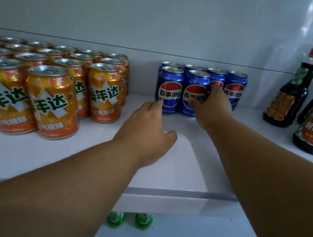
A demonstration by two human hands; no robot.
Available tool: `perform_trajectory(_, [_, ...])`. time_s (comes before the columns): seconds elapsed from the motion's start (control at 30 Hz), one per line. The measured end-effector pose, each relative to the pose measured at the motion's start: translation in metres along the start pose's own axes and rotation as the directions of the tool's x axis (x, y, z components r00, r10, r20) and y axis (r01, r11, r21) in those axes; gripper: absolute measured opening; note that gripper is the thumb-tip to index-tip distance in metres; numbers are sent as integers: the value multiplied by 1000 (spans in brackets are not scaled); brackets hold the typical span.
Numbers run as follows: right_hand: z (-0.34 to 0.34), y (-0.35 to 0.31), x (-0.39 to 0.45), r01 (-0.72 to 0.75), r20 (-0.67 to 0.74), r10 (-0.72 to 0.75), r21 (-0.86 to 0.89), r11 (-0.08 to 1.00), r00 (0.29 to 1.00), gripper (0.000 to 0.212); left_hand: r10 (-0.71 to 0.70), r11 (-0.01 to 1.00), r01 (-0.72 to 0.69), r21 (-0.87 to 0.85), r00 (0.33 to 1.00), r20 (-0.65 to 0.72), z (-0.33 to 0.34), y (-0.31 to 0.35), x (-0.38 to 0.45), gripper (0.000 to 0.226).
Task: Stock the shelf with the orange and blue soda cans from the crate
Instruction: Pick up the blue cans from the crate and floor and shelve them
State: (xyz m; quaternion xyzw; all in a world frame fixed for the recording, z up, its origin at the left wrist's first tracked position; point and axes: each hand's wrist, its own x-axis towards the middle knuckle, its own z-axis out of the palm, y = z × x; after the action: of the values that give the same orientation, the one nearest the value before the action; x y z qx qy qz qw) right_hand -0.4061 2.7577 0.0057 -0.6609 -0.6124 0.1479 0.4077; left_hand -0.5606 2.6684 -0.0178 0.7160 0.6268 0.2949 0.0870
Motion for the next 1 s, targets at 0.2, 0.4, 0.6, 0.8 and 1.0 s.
perform_trajectory(0.2, [-7,-13,-34,-74,8,74,66,995,997,68,3,1000,-4,-12,999,-42,-4,0,2,70])
perform_trajectory(0.4, [-43,-43,-150,255,20,-255,-23,967,967,54,70,988,-96,-118,976,-205,-48,14,-56,41])
perform_trajectory(0.6, [-32,-125,-291,500,216,-518,136,855,828,44,18,991,-71,-118,917,-398,-140,-21,-220,31])
perform_trajectory(0.8, [51,-228,-458,614,568,-662,316,724,489,41,-238,966,257,-33,829,-506,-221,-129,-421,30])
perform_trajectory(1.0, [183,-267,-608,694,834,-548,363,622,55,56,-573,799,563,-209,609,-549,-215,-258,-591,34])
